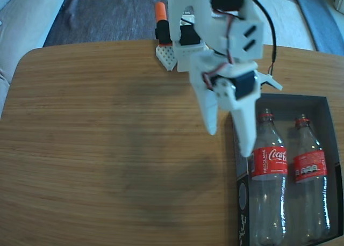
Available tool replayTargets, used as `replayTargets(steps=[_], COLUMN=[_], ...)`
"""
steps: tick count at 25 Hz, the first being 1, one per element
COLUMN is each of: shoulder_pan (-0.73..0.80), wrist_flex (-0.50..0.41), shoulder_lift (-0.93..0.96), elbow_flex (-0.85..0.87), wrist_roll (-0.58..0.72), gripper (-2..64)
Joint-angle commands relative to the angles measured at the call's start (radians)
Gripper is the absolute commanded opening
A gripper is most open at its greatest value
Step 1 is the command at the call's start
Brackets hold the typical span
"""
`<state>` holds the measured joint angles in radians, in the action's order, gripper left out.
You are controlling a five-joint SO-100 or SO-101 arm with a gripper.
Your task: Grasp the bottles and put them in the box.
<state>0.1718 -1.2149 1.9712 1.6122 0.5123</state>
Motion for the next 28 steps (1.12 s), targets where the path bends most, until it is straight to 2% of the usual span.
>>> replayTargets(steps=[1,7,9,14,18,26,28], shoulder_pan=[-0.083,-0.207,-0.209,-0.21,-0.209,-0.209,-0.207], wrist_flex=[-0.003,-0.028,-0.051,-0.034,-0.034,-0.038,-0.035], shoulder_lift=[0.091,0.212,0.244,0.324,0.382,0.466,0.497], elbow_flex=[-0.005,0.12,0.153,0.252,0.324,0.468,0.512], wrist_roll=[-0.023,-0.018,-0.023,-0.028,-0.192,-0.477,-0.502], gripper=[33.9,32.9,27.8,13.7,8.4,7.6,2.8])
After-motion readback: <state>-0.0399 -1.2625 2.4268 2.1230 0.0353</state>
